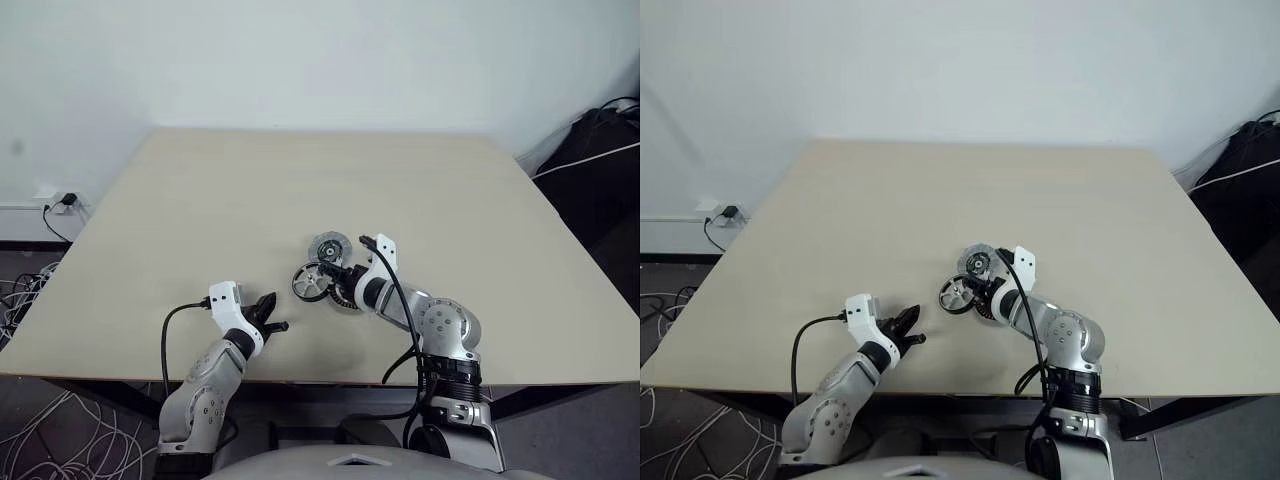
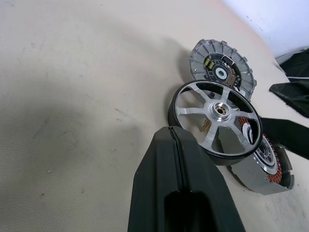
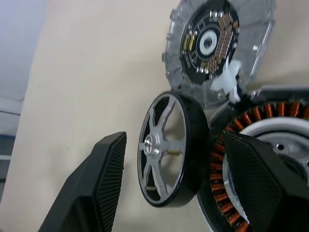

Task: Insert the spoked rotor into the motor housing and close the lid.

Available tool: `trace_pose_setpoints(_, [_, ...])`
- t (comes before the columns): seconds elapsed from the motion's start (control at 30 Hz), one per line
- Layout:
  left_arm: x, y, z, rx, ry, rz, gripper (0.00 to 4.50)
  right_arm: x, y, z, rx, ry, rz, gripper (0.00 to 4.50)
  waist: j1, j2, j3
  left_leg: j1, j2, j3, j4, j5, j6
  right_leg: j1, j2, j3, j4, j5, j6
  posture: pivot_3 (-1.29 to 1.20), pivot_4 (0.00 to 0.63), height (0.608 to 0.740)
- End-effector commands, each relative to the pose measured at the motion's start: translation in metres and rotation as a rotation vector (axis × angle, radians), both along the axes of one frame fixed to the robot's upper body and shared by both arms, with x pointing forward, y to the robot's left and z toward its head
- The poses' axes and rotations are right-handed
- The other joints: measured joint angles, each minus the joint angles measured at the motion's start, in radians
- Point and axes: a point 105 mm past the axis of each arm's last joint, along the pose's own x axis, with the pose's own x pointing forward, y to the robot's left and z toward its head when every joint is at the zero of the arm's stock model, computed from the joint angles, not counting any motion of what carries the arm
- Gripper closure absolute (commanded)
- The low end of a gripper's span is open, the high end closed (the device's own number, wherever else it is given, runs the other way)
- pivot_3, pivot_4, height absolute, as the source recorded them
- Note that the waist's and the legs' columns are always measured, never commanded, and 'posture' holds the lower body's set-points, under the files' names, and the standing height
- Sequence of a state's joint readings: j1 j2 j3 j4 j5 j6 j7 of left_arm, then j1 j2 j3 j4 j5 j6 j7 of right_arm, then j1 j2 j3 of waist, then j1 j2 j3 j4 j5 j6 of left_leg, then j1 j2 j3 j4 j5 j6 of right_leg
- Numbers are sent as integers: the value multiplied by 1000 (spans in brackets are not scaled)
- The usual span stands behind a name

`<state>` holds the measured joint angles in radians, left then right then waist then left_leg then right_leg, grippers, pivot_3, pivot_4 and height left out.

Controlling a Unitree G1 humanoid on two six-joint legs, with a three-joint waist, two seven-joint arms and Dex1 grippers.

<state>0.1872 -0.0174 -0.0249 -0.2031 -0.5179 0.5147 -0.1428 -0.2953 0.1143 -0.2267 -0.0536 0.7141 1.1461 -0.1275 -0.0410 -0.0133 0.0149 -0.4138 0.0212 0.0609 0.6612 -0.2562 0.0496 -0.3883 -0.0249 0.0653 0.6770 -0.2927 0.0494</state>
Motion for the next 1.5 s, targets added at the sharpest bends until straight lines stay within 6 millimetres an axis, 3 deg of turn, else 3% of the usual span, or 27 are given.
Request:
trace_pose_setpoints(0.03, [3,-6,11,-10,-44,-17,4500,-6,26,7,104,4,30,1108,0,0,0,0,0,0,0,0,0,0,0,0,0,0,0,0,0,740])
trace_pose_setpoints(1.5, [3,-13,11,-22,-42,-39,4500,-14,34,-2,227,115,30,1108,-13,1,0,0,0,0,0,0,1,1,1,0,0,0,1,0,0,740])
